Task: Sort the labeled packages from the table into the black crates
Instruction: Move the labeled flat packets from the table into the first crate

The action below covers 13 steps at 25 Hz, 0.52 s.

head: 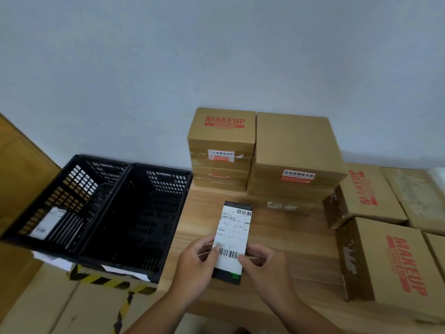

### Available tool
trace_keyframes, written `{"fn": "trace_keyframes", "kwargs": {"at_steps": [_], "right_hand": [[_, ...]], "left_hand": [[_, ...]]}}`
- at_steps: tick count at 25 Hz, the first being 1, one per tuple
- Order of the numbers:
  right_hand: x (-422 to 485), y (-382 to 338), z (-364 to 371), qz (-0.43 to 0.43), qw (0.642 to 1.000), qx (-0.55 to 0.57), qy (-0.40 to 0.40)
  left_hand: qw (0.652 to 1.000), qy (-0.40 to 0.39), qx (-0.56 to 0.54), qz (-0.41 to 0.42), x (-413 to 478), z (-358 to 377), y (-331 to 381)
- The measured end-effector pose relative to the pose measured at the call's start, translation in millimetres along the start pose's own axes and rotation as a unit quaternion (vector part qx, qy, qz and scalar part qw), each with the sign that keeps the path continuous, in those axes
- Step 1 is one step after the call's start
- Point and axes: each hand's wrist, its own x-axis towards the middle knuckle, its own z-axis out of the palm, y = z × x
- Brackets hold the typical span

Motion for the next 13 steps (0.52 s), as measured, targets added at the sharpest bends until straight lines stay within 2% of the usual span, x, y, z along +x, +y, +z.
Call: {"fn": "trace_keyframes", "kwargs": {"at_steps": [13], "right_hand": [[-29,-38,173,-0.025,0.998,0.01,-0.06]], "left_hand": [[0.998,0.06,-0.015,0.007,-21,-178,-46]]}}
